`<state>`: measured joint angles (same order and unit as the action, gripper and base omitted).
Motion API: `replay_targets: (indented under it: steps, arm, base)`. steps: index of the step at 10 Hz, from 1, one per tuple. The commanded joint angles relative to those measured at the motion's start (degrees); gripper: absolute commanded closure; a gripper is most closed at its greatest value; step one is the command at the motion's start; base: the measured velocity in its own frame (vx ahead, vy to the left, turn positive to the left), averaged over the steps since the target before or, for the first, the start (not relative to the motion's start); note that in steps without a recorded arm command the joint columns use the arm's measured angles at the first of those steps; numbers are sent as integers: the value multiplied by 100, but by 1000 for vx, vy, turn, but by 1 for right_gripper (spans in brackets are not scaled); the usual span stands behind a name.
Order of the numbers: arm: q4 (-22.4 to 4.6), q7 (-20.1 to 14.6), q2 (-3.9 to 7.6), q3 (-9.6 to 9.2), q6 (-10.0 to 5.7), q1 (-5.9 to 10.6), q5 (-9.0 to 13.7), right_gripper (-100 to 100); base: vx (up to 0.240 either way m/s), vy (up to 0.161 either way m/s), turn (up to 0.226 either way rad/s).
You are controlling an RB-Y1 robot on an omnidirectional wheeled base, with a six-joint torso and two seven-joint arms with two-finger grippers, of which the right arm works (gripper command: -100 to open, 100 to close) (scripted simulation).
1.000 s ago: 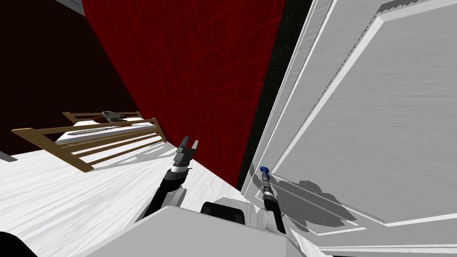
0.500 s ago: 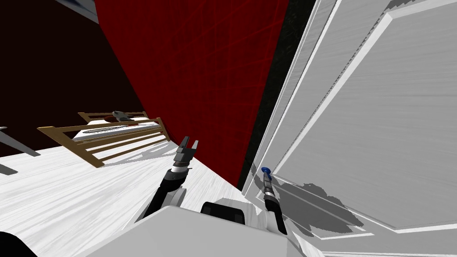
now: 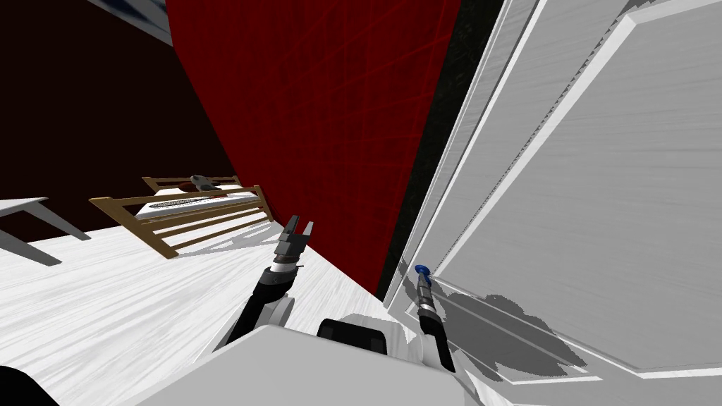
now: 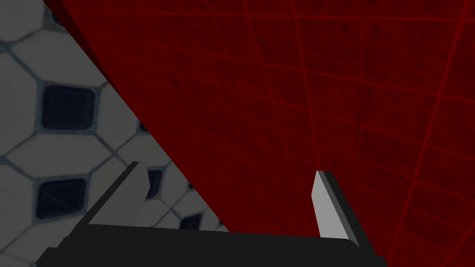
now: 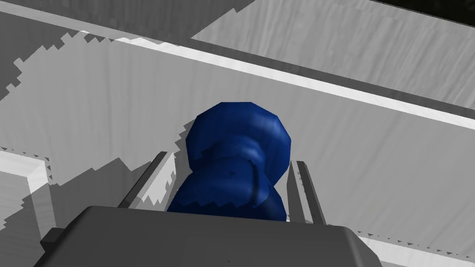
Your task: Pull the door open
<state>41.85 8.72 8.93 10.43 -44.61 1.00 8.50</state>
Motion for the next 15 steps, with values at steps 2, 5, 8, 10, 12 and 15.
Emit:
replay_targets:
  steps: [2, 5, 8, 10, 12, 15]
  arm:
    - [-40, -302, 0, -54, -37, 36, 63, 100]
    - [-57, -780, 45, -90, -51, 32, 190, 100]
    - [-72, -1249, 88, -128, -64, 30, 317, 100]
    - [-80, -1497, 109, -146, -71, 29, 380, 100]
    - [-88, -1736, 130, -165, -77, 27, 443, 100]
    - [-104, -2214, 172, -203, -91, 25, 570, 100]
  base:
    - [-25, 3, 48]
    - [-31, 0, 62]
    - [-33, 2, 50]
    - [-40, -5, 69]
    - [-36, -1, 54]
    - [-38, 0, 64]
